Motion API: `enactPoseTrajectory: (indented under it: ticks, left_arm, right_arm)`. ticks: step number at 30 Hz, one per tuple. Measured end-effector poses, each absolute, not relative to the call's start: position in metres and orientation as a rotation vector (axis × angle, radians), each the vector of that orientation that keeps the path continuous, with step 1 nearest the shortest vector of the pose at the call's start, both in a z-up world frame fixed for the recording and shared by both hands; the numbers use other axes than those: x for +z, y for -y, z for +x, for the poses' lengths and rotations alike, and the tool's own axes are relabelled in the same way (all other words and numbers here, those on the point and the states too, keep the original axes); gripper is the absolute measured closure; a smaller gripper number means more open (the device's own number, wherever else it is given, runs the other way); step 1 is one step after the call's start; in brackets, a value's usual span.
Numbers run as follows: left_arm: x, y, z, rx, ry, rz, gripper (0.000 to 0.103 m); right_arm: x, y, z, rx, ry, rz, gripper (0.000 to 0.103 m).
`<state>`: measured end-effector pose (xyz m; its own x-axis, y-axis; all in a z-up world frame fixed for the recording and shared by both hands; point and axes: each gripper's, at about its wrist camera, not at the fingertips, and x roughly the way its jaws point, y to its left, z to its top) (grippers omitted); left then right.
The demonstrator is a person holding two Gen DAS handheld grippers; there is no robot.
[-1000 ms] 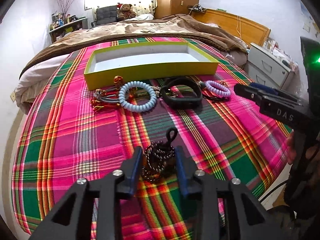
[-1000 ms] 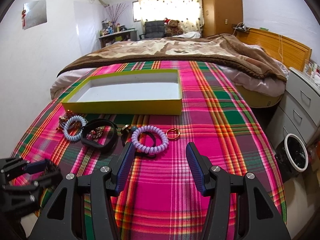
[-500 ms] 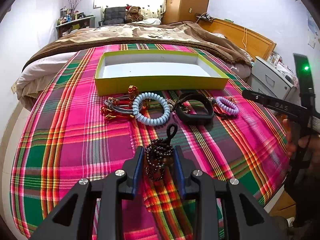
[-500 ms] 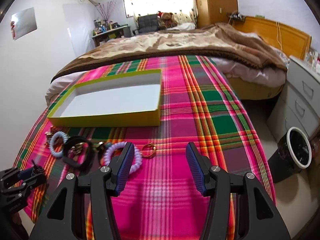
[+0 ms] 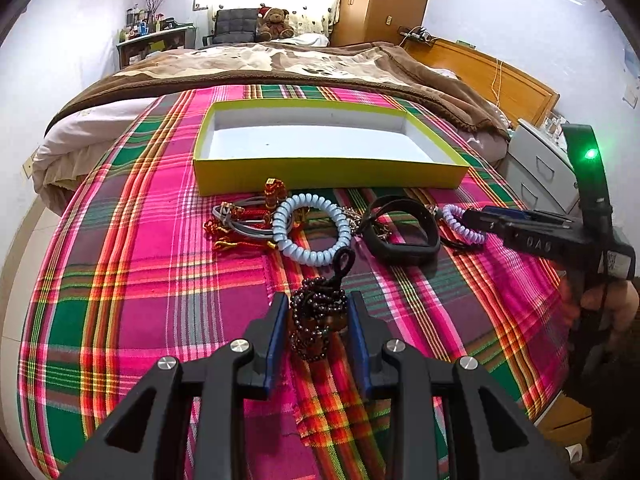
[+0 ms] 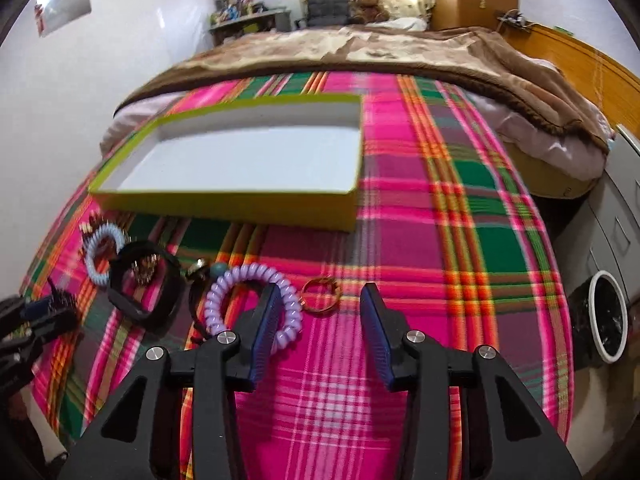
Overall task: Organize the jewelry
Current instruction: 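Grasp the gold ring with the right tool while the left tool lifts the beaded bracelet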
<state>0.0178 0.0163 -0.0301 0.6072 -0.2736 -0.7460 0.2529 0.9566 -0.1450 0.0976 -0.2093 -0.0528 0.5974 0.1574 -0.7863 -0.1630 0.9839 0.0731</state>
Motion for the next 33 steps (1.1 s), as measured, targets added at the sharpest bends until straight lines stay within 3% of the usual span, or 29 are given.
enactPoseTrajectory:
  ticks: [2, 11, 29, 31, 33]
  left_arm:
    - [-0.030, -0.015, 0.019, -0.305, -0.868, -0.026, 0.072]
    - [-0.027, -0.013, 0.020, -0.309, -0.867, -0.022, 0.072]
    - [-0.030, -0.005, 0.027, -0.311, -0.888, -0.028, 0.072]
    - [-0.029, -0.005, 0.028, -0.312, -0.886, -0.030, 0.072]
    - [-0.027, -0.005, 0.028, -0.312, -0.882, -0.030, 0.072]
  right_arm:
    - [-0.052, 0.204, 0.098, 0.191, -0.910, -0.036, 0.070]
    - [-0.037, 0.226, 0.092, 0.202, -0.835, 0.088, 0.071]
    - [-0.053, 0.212, 0.108, 0.226, -0.917, 0.035, 0.071]
    - [-0.053, 0.207, 0.106, 0.202, -0.915, -0.015, 0.079]
    - [-0.053, 0.205, 0.104, 0.189, -0.909, -0.038, 0.079]
